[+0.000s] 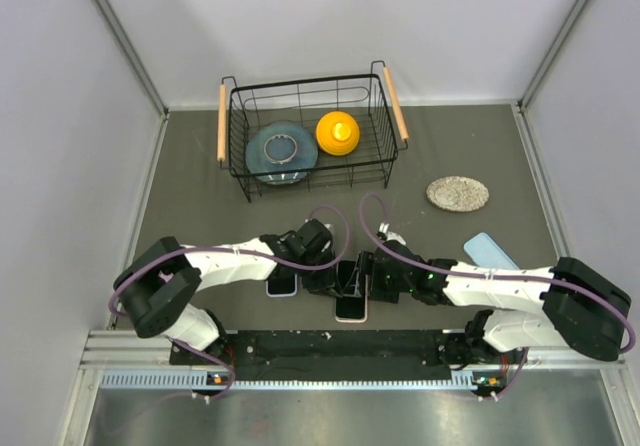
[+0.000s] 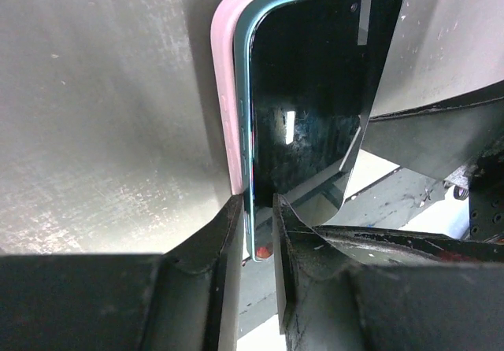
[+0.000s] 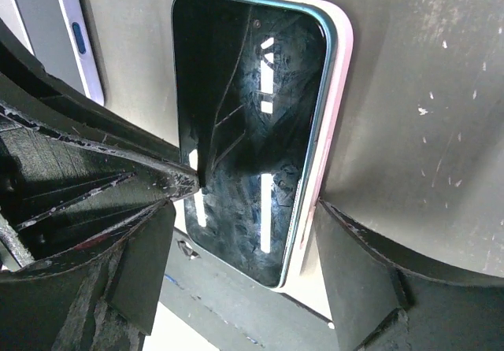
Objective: Put the phone into the phone case
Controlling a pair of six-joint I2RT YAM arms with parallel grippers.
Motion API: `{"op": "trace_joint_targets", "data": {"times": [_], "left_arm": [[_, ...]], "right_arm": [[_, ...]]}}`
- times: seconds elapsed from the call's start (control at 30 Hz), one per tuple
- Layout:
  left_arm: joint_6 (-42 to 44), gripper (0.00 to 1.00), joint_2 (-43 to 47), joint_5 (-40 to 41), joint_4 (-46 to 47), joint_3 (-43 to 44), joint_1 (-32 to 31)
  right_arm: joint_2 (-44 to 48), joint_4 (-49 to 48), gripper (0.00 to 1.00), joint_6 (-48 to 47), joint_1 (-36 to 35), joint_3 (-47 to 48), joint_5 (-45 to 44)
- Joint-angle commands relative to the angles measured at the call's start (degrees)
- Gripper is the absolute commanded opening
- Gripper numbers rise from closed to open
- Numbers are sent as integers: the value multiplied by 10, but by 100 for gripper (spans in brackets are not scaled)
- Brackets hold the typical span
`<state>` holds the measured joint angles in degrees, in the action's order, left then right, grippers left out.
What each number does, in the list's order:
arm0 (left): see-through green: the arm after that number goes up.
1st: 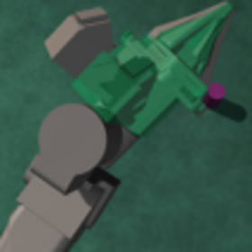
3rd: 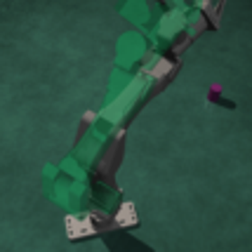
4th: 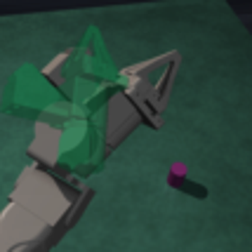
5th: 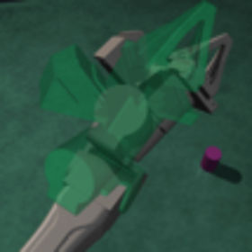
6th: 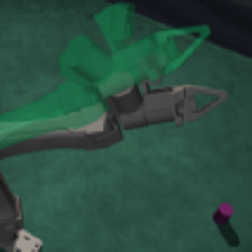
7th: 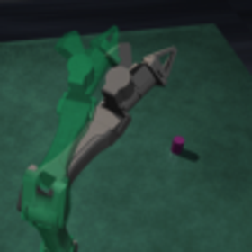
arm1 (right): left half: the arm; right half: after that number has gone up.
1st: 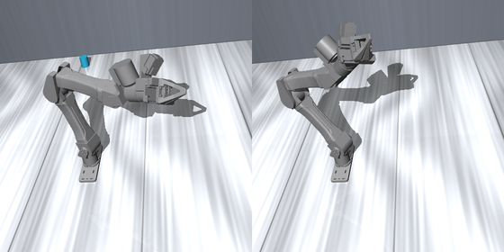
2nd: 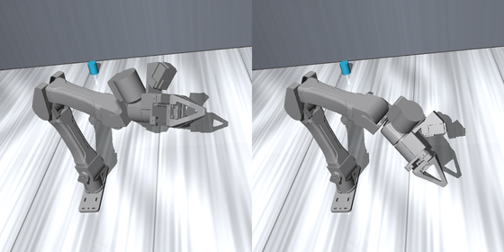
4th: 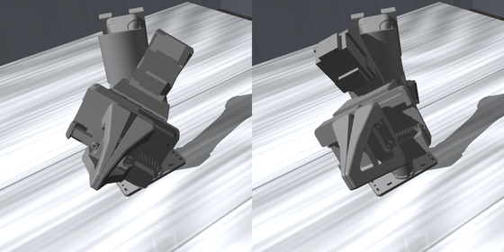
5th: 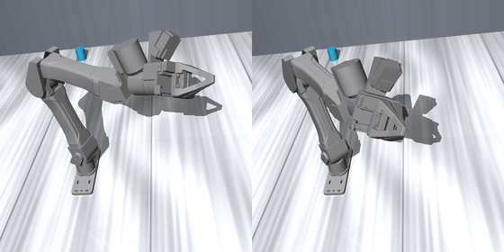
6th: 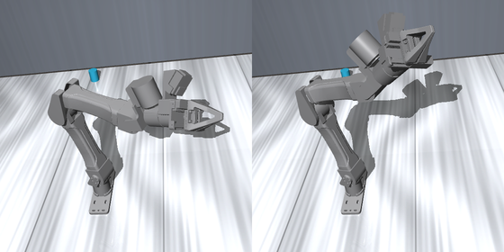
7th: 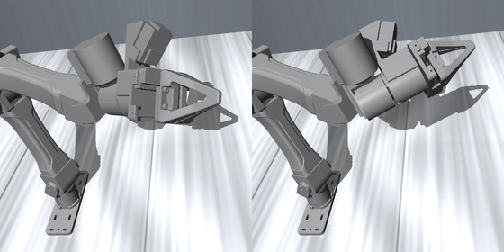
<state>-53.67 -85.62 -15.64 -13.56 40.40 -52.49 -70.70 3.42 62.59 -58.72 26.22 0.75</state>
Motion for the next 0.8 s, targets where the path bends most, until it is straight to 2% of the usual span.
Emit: {"op": "trace_joint_targets", "data": {"times": [0.0,0.1,0.27,0.37,0.53,0.77], "left_arm": [[-29,23,9,-22,38,20,-20],[-35,23,20,-15,26,18,-22],[-29,34,45,50,-36,29,-21],[-26,36,43,56,-45,33,-21],[-27,35,20,56,-35,24,-22],[-23,28,-16,54,-15,19,-22]], "right_arm": [[-21,-30,70,6,-1,-2,-5],[-23,-30,68,8,-1,-6,-6],[-11,-30,67,8,-1,-16,-18],[-2,-30,67,10,-1,-24,-20],[-3,-46,67,14,-1,-35,-19],[-8,-50,72,4,-2,-31,-38]]}}
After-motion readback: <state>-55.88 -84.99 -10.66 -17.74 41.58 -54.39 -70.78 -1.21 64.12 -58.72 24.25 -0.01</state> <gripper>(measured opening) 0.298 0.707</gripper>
